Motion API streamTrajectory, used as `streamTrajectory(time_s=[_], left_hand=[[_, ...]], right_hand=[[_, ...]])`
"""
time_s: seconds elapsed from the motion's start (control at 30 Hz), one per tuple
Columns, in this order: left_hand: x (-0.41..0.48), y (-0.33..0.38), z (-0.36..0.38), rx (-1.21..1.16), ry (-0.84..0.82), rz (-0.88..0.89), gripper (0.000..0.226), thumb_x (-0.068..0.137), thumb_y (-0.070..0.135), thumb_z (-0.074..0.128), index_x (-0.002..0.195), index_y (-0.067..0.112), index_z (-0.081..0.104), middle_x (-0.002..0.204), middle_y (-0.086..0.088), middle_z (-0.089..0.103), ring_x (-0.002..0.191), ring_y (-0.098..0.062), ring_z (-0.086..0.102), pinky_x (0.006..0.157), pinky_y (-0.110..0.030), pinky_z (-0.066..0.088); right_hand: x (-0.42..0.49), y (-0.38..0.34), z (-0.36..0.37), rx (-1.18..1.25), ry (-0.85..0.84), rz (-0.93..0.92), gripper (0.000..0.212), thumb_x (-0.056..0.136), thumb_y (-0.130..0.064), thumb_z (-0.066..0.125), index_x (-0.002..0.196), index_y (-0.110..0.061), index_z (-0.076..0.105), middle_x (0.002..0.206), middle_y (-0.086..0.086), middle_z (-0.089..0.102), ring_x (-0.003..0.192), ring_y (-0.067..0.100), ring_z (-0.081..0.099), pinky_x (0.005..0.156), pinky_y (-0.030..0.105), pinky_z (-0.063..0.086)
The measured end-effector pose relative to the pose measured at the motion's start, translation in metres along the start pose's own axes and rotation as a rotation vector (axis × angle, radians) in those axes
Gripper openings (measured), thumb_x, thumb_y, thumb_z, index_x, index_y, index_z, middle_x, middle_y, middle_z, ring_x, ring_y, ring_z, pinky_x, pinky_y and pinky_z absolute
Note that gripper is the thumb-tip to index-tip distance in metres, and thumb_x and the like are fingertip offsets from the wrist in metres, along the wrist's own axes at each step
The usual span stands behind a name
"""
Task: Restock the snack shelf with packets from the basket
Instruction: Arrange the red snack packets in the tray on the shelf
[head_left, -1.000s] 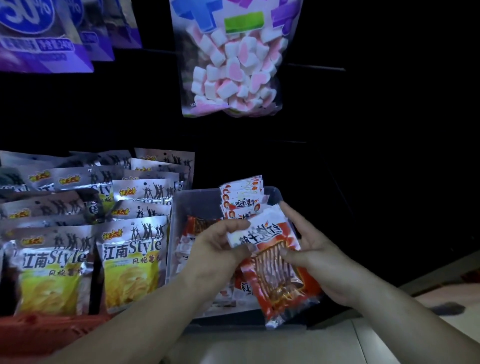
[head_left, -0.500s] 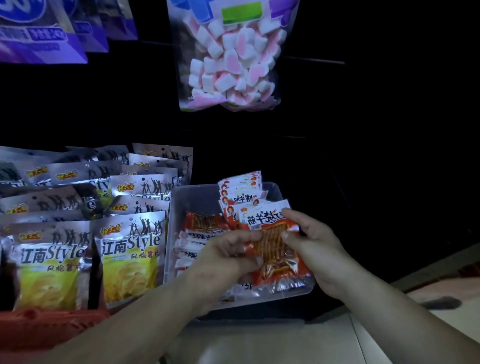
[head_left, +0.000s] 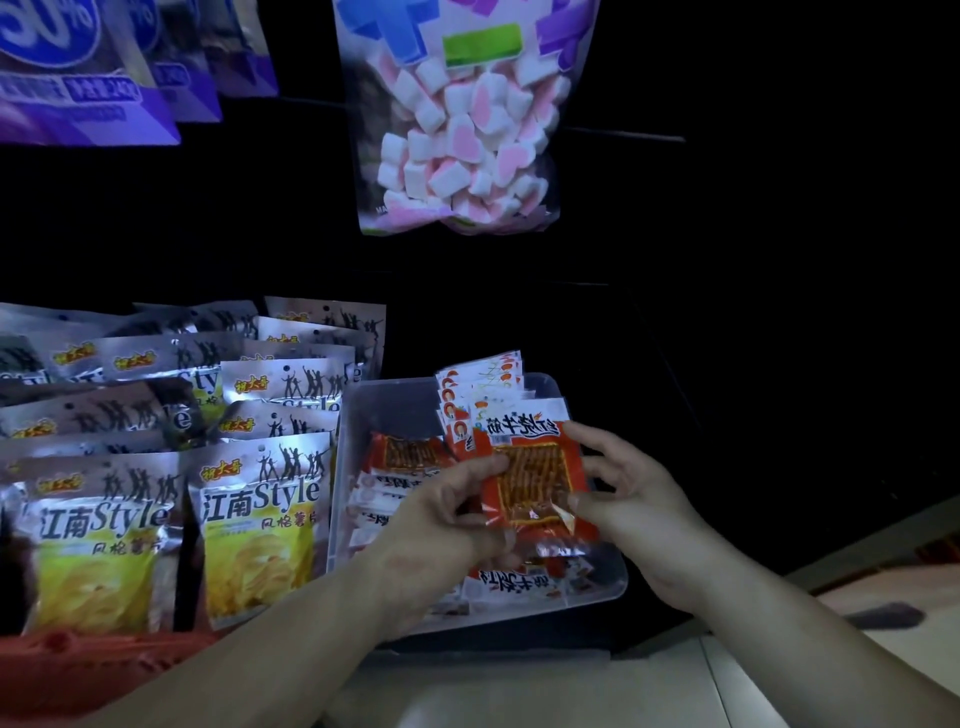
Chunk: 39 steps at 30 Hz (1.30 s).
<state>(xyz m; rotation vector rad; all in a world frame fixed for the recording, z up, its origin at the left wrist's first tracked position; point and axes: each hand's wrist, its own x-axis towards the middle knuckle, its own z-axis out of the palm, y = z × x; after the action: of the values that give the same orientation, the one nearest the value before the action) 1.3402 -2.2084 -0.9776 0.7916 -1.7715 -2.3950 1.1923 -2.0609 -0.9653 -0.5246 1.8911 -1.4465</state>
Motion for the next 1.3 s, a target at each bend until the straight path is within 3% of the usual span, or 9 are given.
streamTrajectory(time_s=[0.2, 0.37, 0.53, 0.6, 0.67, 0.77, 0.93, 1.13, 1.3], left_hand=[[0.002, 0.007, 0.007, 0.487, 0.354, 0.252, 0.042, 0.085, 0.037, 0.08, 0.125, 0.032, 0.067, 0.123, 0.009, 0.057, 0.106, -0.005, 0.063, 0.087, -0.028, 0.061], [0.0, 0.009, 0.013, 0.069, 0.172, 0.2, 0.028, 0.097, 0.003, 0.065, 0.122, 0.016, 0.065, 0.106, -0.002, 0.077, 0.098, -0.019, 0.075, 0.081, -0.037, 0.064], [0.003, 0.011, 0.004, -0.018, 0.158, 0.149, 0.026, 0.099, -0.001, 0.059, 0.114, 0.017, 0.069, 0.104, -0.001, 0.078, 0.095, -0.014, 0.075, 0.07, -0.032, 0.063], [0.003, 0.013, 0.005, -0.049, 0.125, 0.147, 0.025, 0.1, -0.001, 0.058, 0.115, 0.016, 0.069, 0.105, -0.001, 0.078, 0.096, -0.014, 0.075, 0.071, -0.031, 0.062], [0.005, 0.01, 0.004, -0.044, 0.112, 0.143, 0.029, 0.1, -0.004, 0.057, 0.117, 0.015, 0.069, 0.106, -0.001, 0.078, 0.098, -0.013, 0.075, 0.073, -0.027, 0.061], [0.017, 0.0, -0.006, 0.04, 0.277, 0.109, 0.033, 0.097, -0.006, 0.059, 0.118, 0.019, 0.068, 0.11, 0.004, 0.076, 0.1, -0.009, 0.072, 0.069, -0.014, 0.056], [0.028, -0.013, -0.018, 0.092, 0.428, 0.029, 0.036, 0.095, -0.006, 0.06, 0.11, 0.027, 0.065, 0.111, 0.01, 0.07, 0.092, -0.004, 0.067, 0.059, -0.01, 0.052], [0.034, -0.016, -0.025, 0.124, 0.439, 0.022, 0.037, 0.096, -0.002, 0.059, 0.11, 0.031, 0.065, 0.112, 0.013, 0.07, 0.098, -0.008, 0.068, 0.078, -0.026, 0.06], [0.04, -0.019, -0.026, 0.15, 0.443, 0.048, 0.035, 0.097, 0.0, 0.061, 0.11, 0.033, 0.065, 0.113, 0.015, 0.069, 0.09, -0.003, 0.069, 0.077, -0.03, 0.063]], right_hand=[[-0.008, -0.01, 0.015, -0.078, 0.068, -0.136, 0.067, 0.096, 0.009, 0.058, 0.136, -0.045, 0.057, 0.118, -0.004, 0.07, 0.086, 0.014, 0.072, 0.069, 0.026, 0.06], [-0.01, -0.025, 0.026, 0.046, -0.23, -0.082, 0.06, 0.096, 0.012, 0.053, 0.133, -0.036, 0.059, 0.119, 0.005, 0.075, 0.097, 0.028, 0.075, 0.08, 0.039, 0.062], [0.006, -0.024, 0.019, -0.361, 0.26, -0.382, 0.066, 0.09, -0.011, 0.077, 0.134, -0.052, 0.052, 0.137, -0.02, 0.047, 0.077, 0.004, 0.069, 0.063, 0.015, 0.054], [0.013, -0.025, 0.012, -0.276, 0.152, -0.339, 0.056, 0.09, -0.012, 0.078, 0.13, -0.046, 0.06, 0.123, -0.011, 0.062, 0.07, 0.004, 0.07, 0.057, 0.015, 0.052], [0.022, -0.025, 0.007, -0.269, 0.124, -0.298, 0.028, 0.093, -0.009, 0.073, 0.095, -0.036, 0.073, 0.084, 0.001, 0.072, 0.065, 0.008, 0.069, 0.056, 0.022, 0.051], [0.033, -0.018, 0.008, -0.444, 0.212, -0.329, 0.022, 0.092, -0.007, 0.071, 0.08, -0.025, 0.07, 0.078, -0.008, 0.07, 0.075, 0.002, 0.067, 0.067, 0.018, 0.051], [0.04, 0.007, 0.018, -0.725, 0.009, 0.036, 0.02, 0.084, -0.006, 0.065, 0.081, -0.026, 0.069, 0.088, -0.005, 0.07, 0.084, 0.011, 0.066, 0.07, 0.036, 0.059], [0.043, -0.025, 0.021, -1.11, -0.308, 0.365, 0.042, 0.071, -0.018, 0.054, 0.104, -0.036, 0.072, 0.071, -0.006, 0.073, 0.062, 0.013, 0.071, 0.051, 0.024, 0.053], [0.083, 0.002, 0.031, -1.322, 0.239, -0.184, 0.06, 0.095, -0.04, 0.06, 0.149, -0.045, 0.036, 0.147, -0.012, 0.05, 0.111, 0.017, 0.065, 0.074, 0.028, 0.054]])
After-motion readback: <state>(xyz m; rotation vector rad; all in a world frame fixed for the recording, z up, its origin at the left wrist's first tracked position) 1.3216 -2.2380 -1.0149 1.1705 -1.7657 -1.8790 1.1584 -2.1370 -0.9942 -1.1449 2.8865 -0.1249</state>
